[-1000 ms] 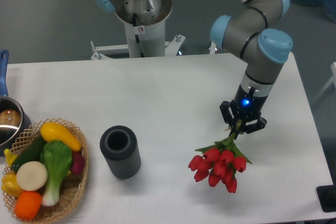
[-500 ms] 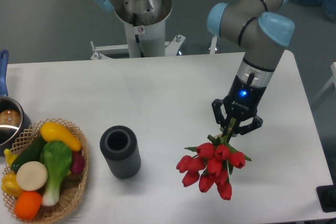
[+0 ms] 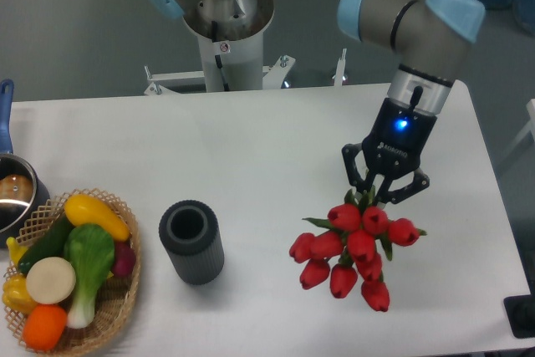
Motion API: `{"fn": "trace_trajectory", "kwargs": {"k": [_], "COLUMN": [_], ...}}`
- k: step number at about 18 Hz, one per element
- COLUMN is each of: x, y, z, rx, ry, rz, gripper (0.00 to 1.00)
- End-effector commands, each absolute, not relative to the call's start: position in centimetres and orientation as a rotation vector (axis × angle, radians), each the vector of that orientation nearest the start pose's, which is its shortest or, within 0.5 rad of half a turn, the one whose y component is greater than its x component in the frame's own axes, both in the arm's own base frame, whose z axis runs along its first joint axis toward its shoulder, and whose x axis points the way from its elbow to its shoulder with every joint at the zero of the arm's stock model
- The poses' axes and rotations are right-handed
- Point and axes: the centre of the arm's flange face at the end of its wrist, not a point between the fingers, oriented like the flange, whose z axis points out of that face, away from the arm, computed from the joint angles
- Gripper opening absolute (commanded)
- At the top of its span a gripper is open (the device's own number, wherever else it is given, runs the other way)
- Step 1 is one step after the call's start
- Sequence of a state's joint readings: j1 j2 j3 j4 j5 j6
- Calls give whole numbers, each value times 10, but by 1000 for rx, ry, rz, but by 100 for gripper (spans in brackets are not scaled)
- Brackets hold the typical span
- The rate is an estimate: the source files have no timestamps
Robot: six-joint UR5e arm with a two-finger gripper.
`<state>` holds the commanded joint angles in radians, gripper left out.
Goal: Pick up the flowers from the table
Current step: 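Lift the gripped red tulip bundle up off the table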
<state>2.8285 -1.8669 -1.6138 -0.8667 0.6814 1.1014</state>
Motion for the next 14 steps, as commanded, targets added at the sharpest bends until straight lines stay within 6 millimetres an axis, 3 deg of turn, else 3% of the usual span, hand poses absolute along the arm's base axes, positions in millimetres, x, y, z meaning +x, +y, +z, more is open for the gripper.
{"fn": "trace_trajectory", "kwargs": {"k": [4,14], "x": [-519,-522], "y": [380,371], "z": [426,430], "rx": [-2140,-2129], "ry": [21,9], "rz": [-31,-22], "gripper": [8,8]}}
